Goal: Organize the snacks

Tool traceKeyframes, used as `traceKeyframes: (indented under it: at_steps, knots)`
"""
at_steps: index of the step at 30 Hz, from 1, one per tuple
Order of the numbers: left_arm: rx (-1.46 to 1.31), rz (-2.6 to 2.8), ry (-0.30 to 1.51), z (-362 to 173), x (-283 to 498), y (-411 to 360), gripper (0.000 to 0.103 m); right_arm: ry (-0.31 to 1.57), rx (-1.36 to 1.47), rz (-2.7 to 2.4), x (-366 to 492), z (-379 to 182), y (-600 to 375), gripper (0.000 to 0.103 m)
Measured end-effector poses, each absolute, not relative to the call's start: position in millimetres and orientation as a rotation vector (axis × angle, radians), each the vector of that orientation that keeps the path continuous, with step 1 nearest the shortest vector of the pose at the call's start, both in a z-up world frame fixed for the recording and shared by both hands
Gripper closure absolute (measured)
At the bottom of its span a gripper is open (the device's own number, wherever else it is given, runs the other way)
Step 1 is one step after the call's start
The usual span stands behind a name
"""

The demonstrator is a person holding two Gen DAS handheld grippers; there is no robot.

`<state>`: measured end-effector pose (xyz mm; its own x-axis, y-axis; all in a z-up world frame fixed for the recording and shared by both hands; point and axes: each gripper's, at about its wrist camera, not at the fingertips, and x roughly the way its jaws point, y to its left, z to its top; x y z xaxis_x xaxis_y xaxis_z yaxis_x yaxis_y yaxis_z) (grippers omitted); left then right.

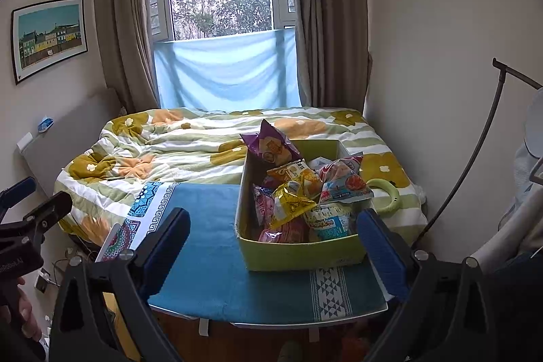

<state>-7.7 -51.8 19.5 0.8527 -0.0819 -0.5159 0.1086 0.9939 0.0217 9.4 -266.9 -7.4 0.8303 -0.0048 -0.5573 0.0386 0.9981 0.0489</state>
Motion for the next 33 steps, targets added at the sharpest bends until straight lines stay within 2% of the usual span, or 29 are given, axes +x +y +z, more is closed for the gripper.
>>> traceKeyframes:
  at_steps: [33]
  knots:
    - [0.052, -0.075, 0.560, 14.7, -4.2, -53.0, 0.001, 0.597, 0.060, -0.023, 10.5, -10.8, -266.6, 0.005]
